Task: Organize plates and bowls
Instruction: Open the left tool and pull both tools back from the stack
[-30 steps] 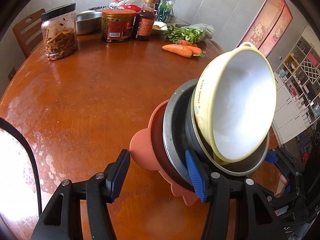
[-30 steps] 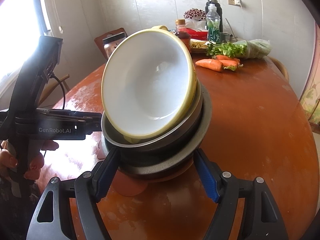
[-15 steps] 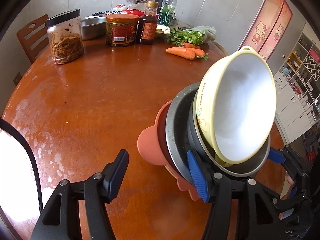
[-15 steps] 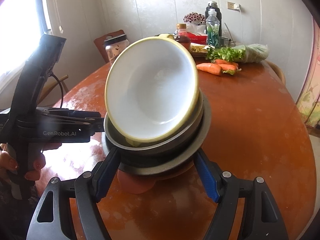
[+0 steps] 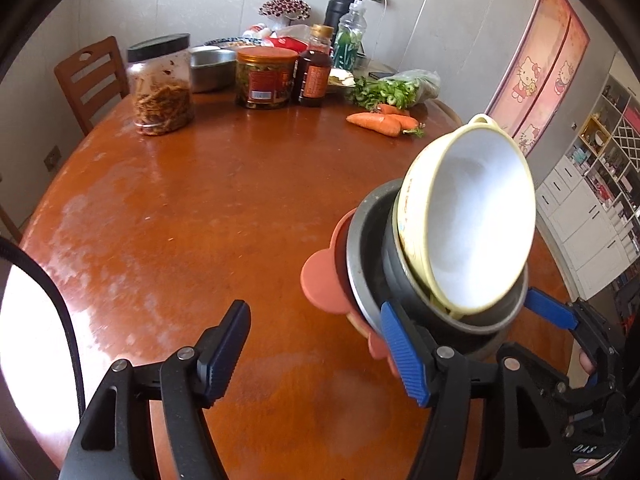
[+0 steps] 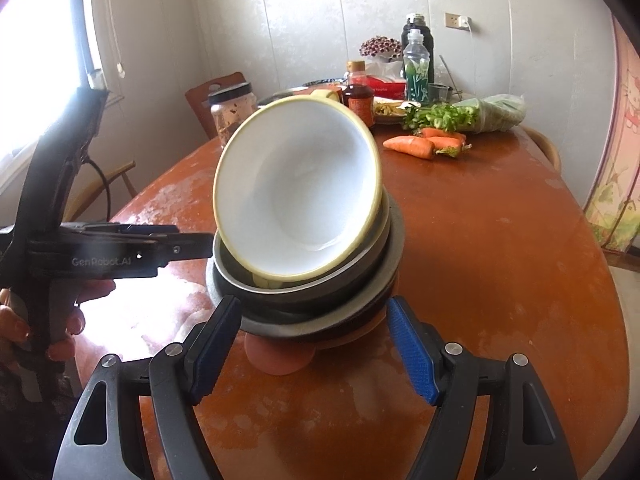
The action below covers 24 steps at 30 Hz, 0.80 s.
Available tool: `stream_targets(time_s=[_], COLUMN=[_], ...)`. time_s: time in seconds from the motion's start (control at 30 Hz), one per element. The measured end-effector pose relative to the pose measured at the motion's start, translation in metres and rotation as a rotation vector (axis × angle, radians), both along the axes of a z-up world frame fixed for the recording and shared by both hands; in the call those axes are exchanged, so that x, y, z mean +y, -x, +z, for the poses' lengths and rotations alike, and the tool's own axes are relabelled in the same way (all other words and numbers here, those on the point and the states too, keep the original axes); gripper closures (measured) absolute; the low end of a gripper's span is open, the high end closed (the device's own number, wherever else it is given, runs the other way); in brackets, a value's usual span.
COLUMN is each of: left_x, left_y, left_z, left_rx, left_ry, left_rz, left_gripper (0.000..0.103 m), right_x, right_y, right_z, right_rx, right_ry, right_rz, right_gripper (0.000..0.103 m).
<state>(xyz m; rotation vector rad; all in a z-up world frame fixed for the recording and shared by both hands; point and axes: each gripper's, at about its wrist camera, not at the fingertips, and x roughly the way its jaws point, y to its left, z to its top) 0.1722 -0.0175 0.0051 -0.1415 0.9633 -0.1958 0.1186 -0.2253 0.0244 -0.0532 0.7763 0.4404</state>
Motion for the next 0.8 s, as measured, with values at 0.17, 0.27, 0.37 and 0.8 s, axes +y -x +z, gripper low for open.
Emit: stream_targets(time_s=[0.17, 0.27, 0.37, 0.8], left_x=[-0.003, -0.008, -0.014, -0.03], left_y=[0.031, 0.05, 0.065, 0.101], left_z=[0.009, 0.009, 0.006, -0.013], left_rx=[-0.05, -0.066, -0.069, -0.051], left_ry=[-0.051, -0.046, -0.046, -0.052], left_rz=[0.015, 0.027, 0.018, 0.046], left_gripper=[0.033, 0.03, 0.028, 0.021], right_x=[-0.006, -0.01, -0.016, -0.017], right_y=[0.019, 0.034, 0.047, 0.085], right_z=[0.003, 0.008, 0.011, -0.005], right_rx=[-0.039, -0.075, -0.097, -0.118], right_ry=[0.001, -0.017, -0.036, -0.014], right_rz=[-0.042, -0.069, -0.09, -0.125], right_gripper=[0.025, 0.024, 0.023, 0.022])
